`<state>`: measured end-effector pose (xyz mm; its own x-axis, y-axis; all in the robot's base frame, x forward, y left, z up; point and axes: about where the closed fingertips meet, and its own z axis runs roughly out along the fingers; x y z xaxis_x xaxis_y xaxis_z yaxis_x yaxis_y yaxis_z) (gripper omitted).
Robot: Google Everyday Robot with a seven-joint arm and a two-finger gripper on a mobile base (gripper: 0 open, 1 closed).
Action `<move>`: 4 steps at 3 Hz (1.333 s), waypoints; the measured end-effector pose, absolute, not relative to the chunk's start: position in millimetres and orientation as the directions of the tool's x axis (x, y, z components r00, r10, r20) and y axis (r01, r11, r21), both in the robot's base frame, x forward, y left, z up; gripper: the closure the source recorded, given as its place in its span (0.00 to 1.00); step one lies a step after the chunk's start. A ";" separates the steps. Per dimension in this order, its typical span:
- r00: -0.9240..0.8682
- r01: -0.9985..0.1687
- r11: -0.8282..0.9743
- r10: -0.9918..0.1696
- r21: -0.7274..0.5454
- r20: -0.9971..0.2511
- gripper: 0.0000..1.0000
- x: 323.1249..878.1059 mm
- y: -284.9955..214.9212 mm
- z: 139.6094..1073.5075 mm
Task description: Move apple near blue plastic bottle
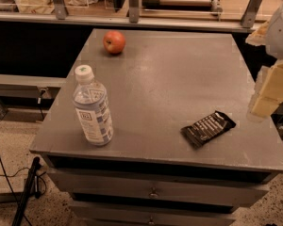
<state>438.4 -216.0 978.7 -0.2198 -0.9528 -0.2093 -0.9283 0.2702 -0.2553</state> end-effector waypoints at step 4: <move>-0.029 -0.937 0.204 -0.855 -0.284 -0.518 0.00 610.4 -122.9 1000.0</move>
Offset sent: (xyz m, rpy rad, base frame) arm 0.1149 0.0257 0.0322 0.1663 -0.0646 0.1458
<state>610.4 -122.9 1000.0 -0.0288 -0.8546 -0.5184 -0.9367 0.2041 -0.2844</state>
